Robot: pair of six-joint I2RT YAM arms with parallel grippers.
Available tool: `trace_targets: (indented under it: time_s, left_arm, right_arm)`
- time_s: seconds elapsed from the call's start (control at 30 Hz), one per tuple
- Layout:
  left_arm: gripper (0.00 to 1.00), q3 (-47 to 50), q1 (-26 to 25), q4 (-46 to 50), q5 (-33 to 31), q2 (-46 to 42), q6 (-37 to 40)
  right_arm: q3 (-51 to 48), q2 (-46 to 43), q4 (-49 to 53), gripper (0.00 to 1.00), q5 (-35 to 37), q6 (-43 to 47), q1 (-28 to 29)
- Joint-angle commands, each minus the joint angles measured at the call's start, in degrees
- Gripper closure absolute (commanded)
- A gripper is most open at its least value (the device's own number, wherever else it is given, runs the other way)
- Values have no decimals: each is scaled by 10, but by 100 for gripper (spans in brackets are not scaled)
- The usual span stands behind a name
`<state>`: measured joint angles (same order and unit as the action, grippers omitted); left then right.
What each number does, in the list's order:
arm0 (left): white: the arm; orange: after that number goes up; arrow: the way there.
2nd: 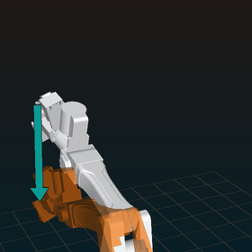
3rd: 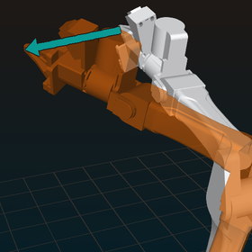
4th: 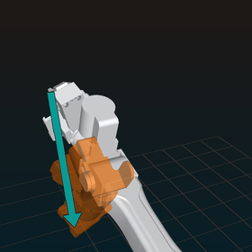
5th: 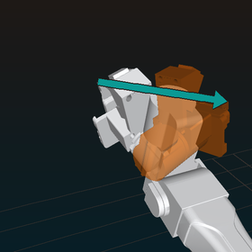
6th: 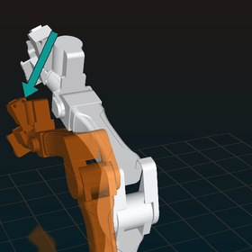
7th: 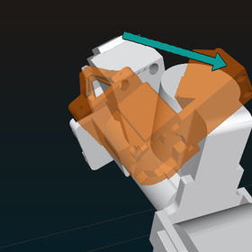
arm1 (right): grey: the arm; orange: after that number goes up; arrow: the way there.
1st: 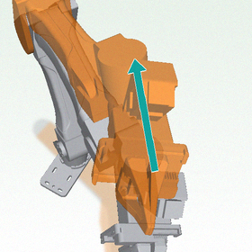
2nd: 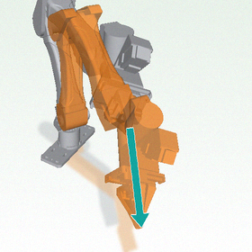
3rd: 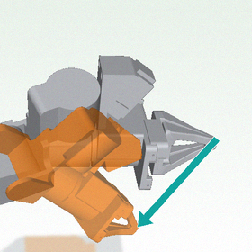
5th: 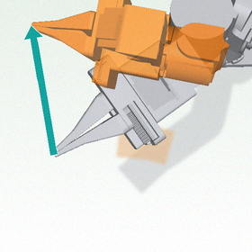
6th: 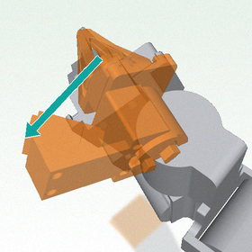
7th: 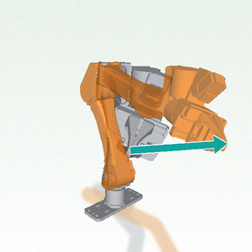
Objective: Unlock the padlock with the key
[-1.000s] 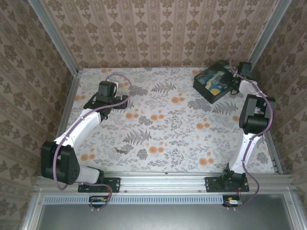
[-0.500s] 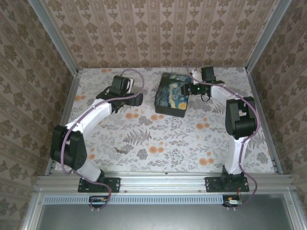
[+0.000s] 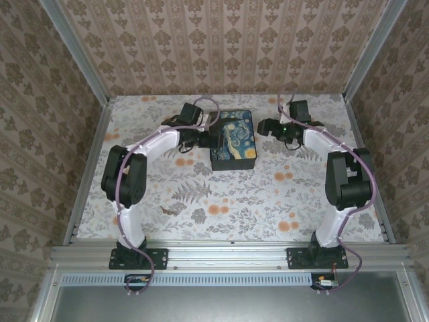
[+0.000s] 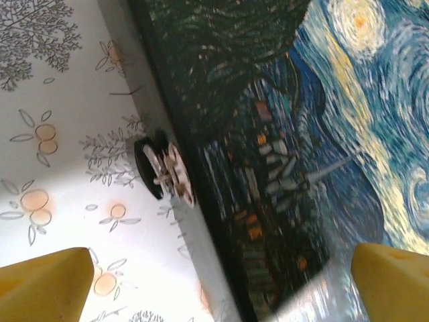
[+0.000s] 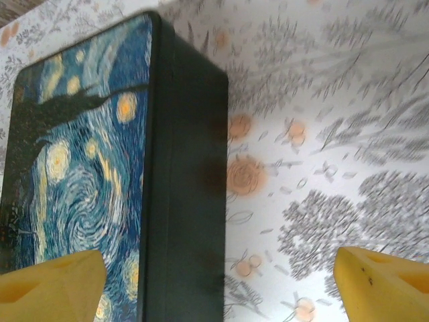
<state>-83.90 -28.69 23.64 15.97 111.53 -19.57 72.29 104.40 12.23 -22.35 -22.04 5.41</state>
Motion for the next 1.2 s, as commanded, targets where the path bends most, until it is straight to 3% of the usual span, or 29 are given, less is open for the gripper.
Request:
trace_targets:
  time_s: [0.0, 0.17, 0.3, 0.43, 0.57, 0.7, 0.8, 1.0, 1.17]
  left_arm:
    - [0, -11, -14, 2, 48, -1, -22]
    - [0, 37, -61, -20, 116, -33, -48]
    - [0, 71, -98, -59, 148, -47, -91]
    - [0, 29, -138, -91, 147, -23, -134]
    - [0, -24, -182, -196, 164, 30, -218]
    - [0, -121, -203, -224, 167, 106, -239]
    - [3, -174, -181, -203, 190, 121, -233]
    - [2, -158, -80, -130, 175, 31, -156]
    - [3, -167, -2, -110, 148, 59, -120]
  right_arm:
    - [-7, -8, -19, 10, -6, -69, 27]
    - [-12, -20, -21, 10, 12, -109, 38]
    - [-8, -47, 17, 10, 32, -92, 37]
    - [-24, -100, 81, 7, 81, -69, 27]
    - [-68, -175, 144, 1, 167, -57, 2]
    - [-132, -241, 156, 1, 174, -76, -38]
    - [-170, -261, 130, 3, 158, -96, -46]
    - [-169, -205, 69, 5, 132, -121, -53]
    - [-117, -145, 54, 4, 115, -107, -60]
